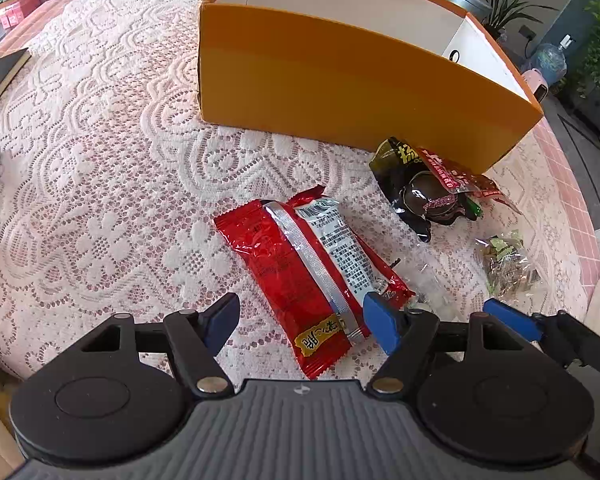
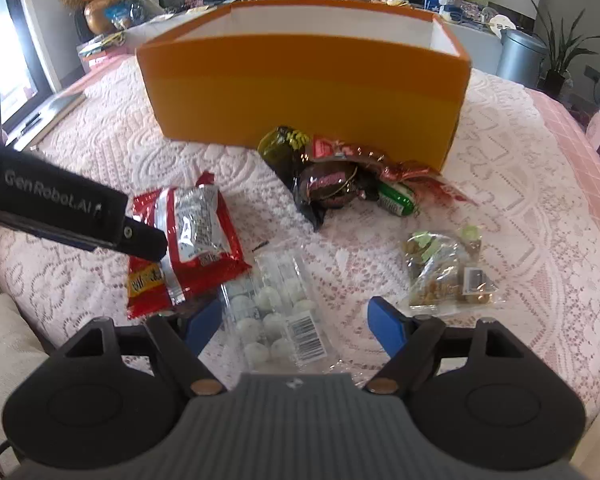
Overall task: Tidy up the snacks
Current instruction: 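Withdraw both tools from the box toward the remaining snacks, then grasp the red-and-silver bag with the left tool while the right tool grasps the white-ball candy pack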
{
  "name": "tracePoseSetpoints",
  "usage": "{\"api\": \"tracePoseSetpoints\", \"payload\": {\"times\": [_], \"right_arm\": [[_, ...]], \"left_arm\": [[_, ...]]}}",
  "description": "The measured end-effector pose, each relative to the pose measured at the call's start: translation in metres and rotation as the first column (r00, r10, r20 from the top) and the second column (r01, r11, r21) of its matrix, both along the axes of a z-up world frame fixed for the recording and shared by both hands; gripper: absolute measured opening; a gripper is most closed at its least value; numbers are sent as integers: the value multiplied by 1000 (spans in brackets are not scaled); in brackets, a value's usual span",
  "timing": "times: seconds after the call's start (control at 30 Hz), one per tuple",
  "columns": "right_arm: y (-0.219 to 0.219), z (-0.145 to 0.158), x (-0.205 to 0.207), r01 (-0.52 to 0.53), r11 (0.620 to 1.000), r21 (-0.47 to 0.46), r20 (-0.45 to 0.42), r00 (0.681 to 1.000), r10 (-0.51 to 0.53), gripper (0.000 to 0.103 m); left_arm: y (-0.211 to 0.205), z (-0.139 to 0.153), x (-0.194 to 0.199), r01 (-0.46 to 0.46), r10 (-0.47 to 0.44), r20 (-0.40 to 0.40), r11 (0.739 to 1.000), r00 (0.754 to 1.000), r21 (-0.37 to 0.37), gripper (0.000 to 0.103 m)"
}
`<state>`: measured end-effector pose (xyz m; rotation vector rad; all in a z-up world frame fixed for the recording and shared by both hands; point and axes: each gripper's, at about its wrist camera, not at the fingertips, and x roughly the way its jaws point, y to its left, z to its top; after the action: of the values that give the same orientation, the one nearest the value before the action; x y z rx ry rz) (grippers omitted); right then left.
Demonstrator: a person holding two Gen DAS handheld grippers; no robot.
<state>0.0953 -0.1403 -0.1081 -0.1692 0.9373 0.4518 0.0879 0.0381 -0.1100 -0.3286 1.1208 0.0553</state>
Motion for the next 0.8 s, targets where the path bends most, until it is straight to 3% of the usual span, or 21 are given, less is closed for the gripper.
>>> {"api": "tracePoseSetpoints", "payload": {"times": [0.17, 0.27, 0.47, 0.63, 0.8], "right_arm": [[6, -7, 5, -11, 1000, -7, -11, 1000, 11, 71], [9, -7, 5, -32, 999, 9, -16, 999, 32, 57], [3, -4, 5, 7, 1000, -9, -12, 1000, -7, 56], [-6, -2, 13, 76, 997, -30, 4, 997, -76, 56], [-7, -3, 16, 79, 997, -16, -9, 997, -79, 56]], "left_arm": [[1, -5, 5, -4, 4, -25, 1000, 1000, -5, 83], [2, -8, 7, -5, 5, -37, 1000, 999, -11, 83], [-2, -14, 12, 1, -3, -55, 999, 998, -36, 85], [-3, -18, 21, -51, 45, -73, 996, 996, -75, 86], [-10, -20, 31, -108, 104, -81, 993, 991, -47, 88]]}}
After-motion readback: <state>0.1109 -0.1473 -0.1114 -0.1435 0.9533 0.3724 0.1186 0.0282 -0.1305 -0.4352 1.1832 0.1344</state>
